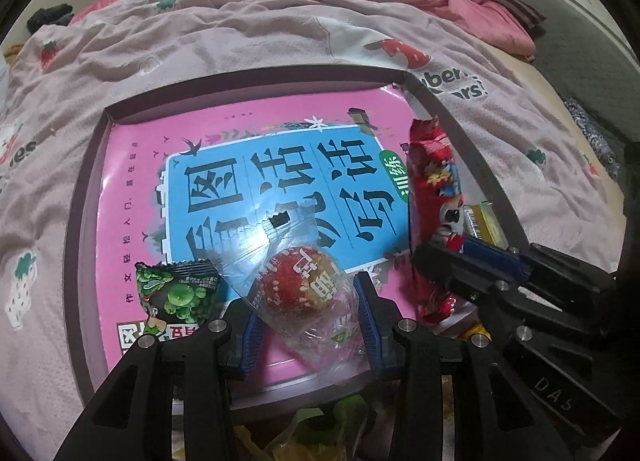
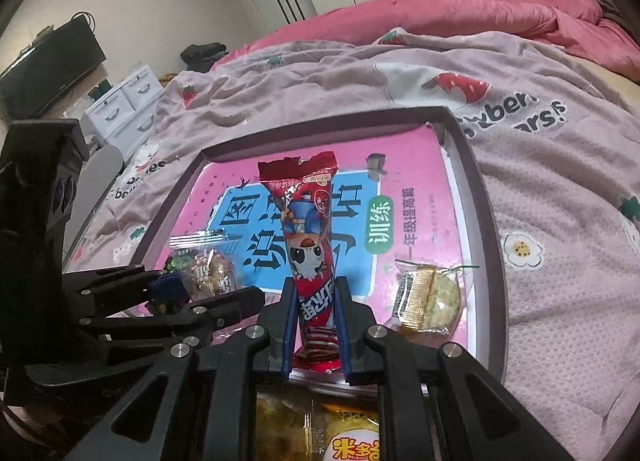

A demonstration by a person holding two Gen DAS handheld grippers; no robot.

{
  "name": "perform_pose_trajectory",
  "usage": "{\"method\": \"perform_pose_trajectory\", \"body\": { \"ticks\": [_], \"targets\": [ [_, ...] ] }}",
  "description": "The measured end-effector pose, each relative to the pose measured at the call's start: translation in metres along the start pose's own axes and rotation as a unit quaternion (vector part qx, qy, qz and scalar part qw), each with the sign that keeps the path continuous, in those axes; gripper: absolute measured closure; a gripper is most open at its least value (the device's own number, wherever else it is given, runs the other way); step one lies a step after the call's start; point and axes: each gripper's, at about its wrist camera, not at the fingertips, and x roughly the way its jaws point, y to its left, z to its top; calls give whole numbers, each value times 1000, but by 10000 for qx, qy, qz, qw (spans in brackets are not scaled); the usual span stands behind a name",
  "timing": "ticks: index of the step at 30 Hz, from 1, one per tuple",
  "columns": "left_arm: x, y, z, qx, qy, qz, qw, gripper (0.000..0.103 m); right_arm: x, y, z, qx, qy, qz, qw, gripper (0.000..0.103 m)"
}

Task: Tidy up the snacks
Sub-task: 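Lower the candy bag into the tray with the left tool while the right tool lowers the sausage stick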

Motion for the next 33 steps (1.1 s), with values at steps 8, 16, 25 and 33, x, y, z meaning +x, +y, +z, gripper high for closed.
{"method": "perform_pose_trajectory", "body": {
  "ticks": [8, 16, 25, 33],
  "targets": [
    [-2, 7, -1, -117, -44, -4, 9999, 60, 5, 10, -2, -339, 132, -303, 9989, 85],
    [-5, 14, -2, -206, -99, 61, 9997, 60, 5, 9, -2, -322, 126, -365, 9987, 85],
    [-5, 18, -2, -297, -66, 35, 9995, 59, 5, 16, -3, -527, 136, -417, 9976, 85],
    [-6, 19, -3, -299, -85, -7, 9995, 59, 5, 17, -2, -534, 136, -448, 9975, 84]
  ]
}}
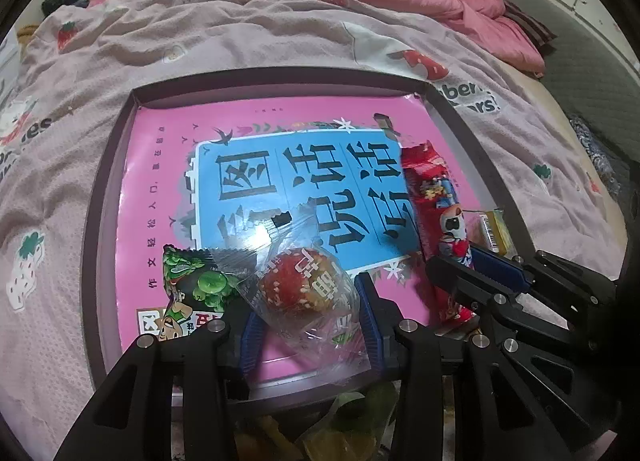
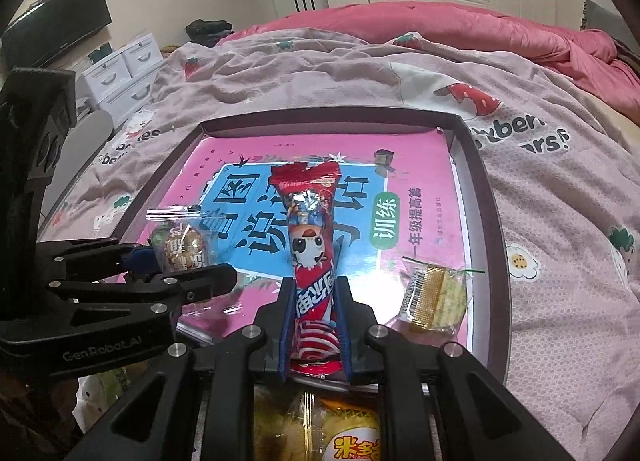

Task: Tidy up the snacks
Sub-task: 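Lower the candy bag into the tray with the left tool while the right tool lowers the sausage stick, then open the left tool on the candy bag while the right tool releases the sausage stick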

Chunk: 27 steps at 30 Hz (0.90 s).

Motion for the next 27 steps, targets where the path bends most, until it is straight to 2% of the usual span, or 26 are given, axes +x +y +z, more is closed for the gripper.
{"method": "perform_pose_trajectory", "body": {
  "ticks": [3, 8, 17, 25, 27],
  "targets": [
    [-1, 1, 0, -19, -49, -43, 10000, 58, -1, 0, -1, -5, -11, -36, 10000, 82],
    [-7, 4, -2, 9, -181, -98, 9998, 58, 1, -4, -3, 77, 5, -50, 10000, 70],
    [-16, 11, -5, -7, -360, -210, 9991, 53, -5, -1, -2, 47, -153, -34, 9999, 64],
    [-26, 10, -6, -139, -420, -439, 9981, 53, -24, -3, 2, 144, -634, 124, 9978, 63],
    [-35, 9, -5, -122, -511, -451, 9976, 47, -31, -4, 4, 156, -768, 101, 9969, 62]
  ]
}}
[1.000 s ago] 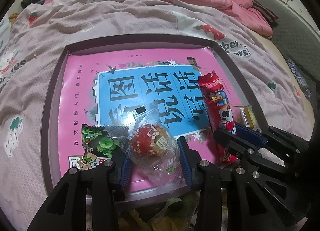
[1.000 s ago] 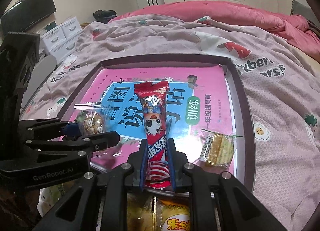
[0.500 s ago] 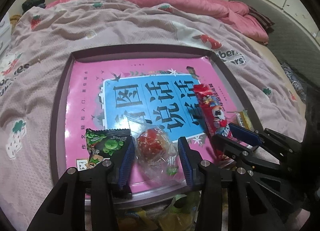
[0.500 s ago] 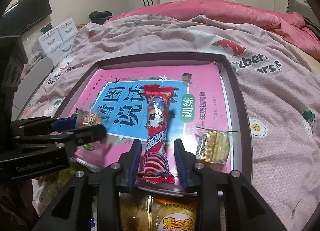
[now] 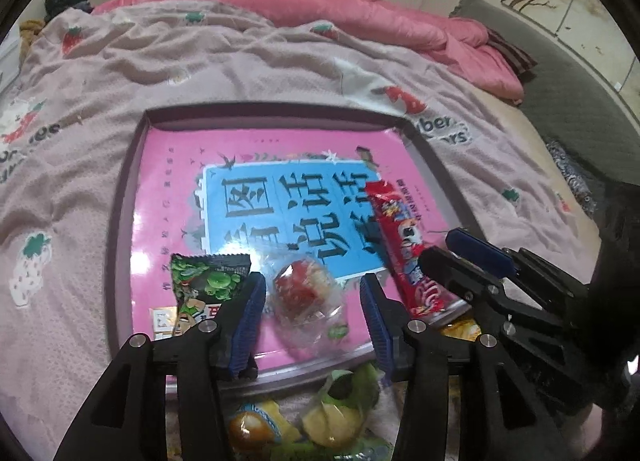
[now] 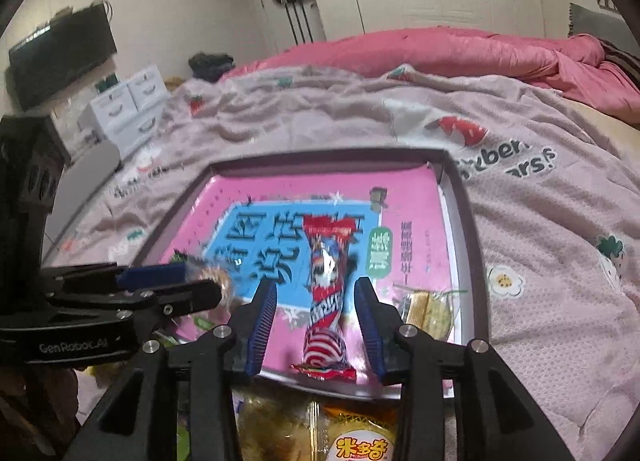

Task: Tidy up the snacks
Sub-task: 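Open the left tool on the candy bag while the right tool releases the sausage stick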

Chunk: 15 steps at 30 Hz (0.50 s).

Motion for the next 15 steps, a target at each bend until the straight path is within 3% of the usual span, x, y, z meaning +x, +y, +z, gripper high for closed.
{"method": "perform_pose_trajectory", "body": {
  "ticks": [2, 11, 15],
  "targets": [
    [-9, -3, 2, 57, -133, 17, 9999, 43, -7, 1, 2, -30, -151, -55, 9999, 60],
    [-40, -13, 3, 151, -419, 41, 9990, 41, -28, -2, 5, -5, -473, -139, 9988, 56],
    [-49, -14, 1, 148, -484, 61, 9987, 40, -42, 1, 6, -106, -737, -168, 9971, 42]
  ]
}}
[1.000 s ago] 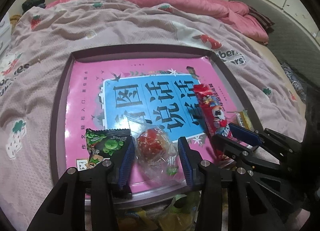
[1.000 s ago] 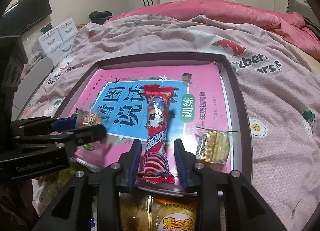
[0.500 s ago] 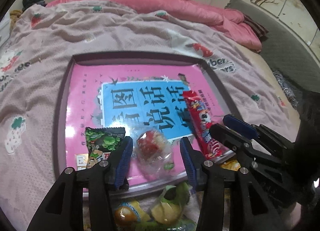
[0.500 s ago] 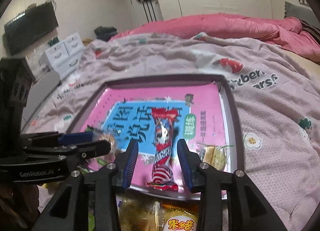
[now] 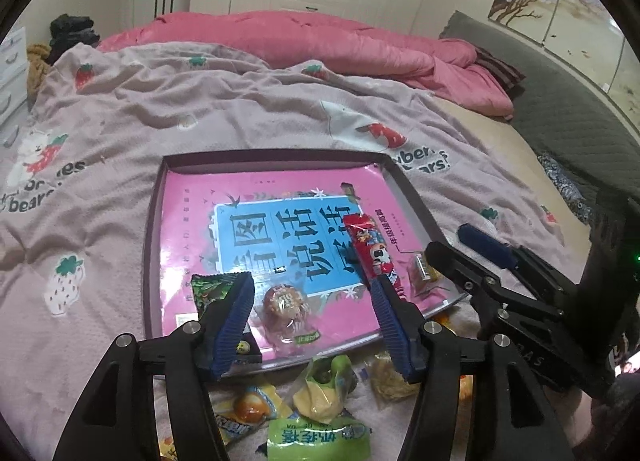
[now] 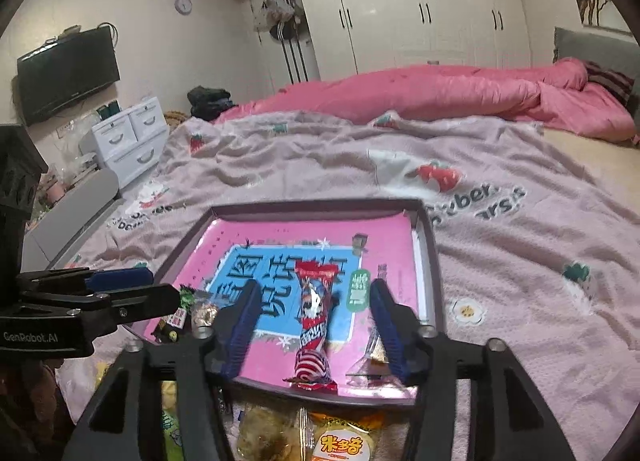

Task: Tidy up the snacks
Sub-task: 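Open the left tool on the candy bag while the right tool releases the sausage stick, then withdraw both open tools from the tray back over the remaining snacks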

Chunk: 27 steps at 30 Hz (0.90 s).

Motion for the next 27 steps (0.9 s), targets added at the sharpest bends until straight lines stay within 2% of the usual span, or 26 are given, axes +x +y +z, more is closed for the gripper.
{"method": "perform_pose_trajectory", "body": {
  "ticks": [22, 27],
  "targets": [
    [-48, 3, -7, 3, -341, 347, 9988, 30, -44, 8, 2, -203, -552, -263, 9979, 30],
    [-54, 4, -8, -16, -366, 329, 9988, 28, -53, 9, 1, -210, -614, -252, 9976, 28]
  ]
}}
